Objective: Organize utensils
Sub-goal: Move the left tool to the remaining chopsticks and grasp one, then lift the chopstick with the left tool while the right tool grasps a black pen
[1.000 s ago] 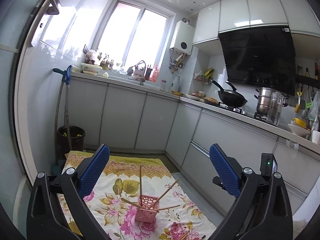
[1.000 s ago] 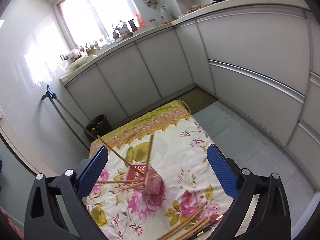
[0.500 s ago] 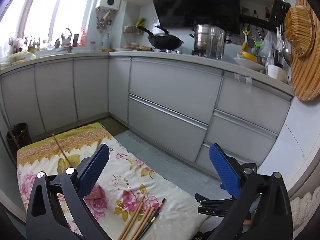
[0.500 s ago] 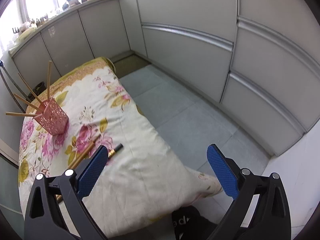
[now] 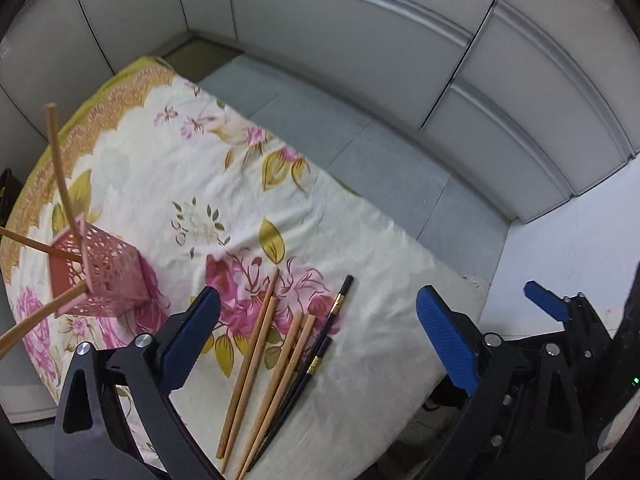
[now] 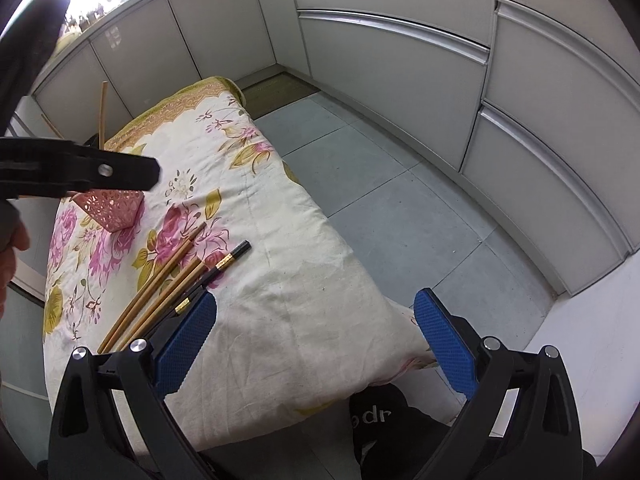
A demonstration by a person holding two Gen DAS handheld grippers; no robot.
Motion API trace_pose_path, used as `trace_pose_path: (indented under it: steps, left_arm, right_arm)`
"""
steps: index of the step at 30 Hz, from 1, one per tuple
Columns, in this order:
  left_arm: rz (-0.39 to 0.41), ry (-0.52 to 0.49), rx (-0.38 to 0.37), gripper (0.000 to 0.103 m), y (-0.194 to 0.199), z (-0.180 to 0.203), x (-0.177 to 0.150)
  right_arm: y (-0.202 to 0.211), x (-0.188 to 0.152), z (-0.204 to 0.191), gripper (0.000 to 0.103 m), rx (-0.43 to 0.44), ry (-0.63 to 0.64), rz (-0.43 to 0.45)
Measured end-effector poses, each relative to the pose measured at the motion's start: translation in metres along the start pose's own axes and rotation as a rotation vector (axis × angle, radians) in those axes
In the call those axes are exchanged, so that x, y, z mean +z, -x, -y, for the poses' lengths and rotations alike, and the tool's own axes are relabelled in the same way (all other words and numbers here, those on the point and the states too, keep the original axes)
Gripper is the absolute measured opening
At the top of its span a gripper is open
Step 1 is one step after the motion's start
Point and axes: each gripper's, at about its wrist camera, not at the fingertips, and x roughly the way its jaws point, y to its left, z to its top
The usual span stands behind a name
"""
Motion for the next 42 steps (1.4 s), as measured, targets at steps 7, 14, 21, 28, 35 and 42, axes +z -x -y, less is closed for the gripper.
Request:
trace_pose_path:
  steps: [7,14,21,28,35,42]
  left_arm:
    - [-0.19,-0.006,0.029,0.033,-0.068,-0.019,0.0]
    - [-0.194,0.012,0.035,0.022,-0.09,-0.033,0.004]
    - [-0.215,0.015,0.043,0.016,-0.103,-0.04,0.01]
    - [-0.165,0.022,0.051,0.007,-0.1,-0.044,-0.003]
    - [0.006,0.11,0.058,0.006,-0.053,-0.05,-0.039]
    - [0.256,0.121,0.056,0.005,0.056,-0.042,-0.088]
  right_arm:
    - [-0.006,0.001,-0.009,0.096,0.018,0.027,-0.024]
    - [-0.016,0.001,-0.01,0.096,0.021,0.004,-0.064]
    - [-0.024,0.001,-0.013,0.096,0.013,0.006,-0.088]
    - [-0.033,0.001,-0.015,0.096,0.004,-0.001,-0.132]
    - [-0.052,0.013,-0.012,0.096,0.017,-0.06,-0.226]
    - [-0.087,0.026,-0.025,0.083,0.037,-0.165,-0.398]
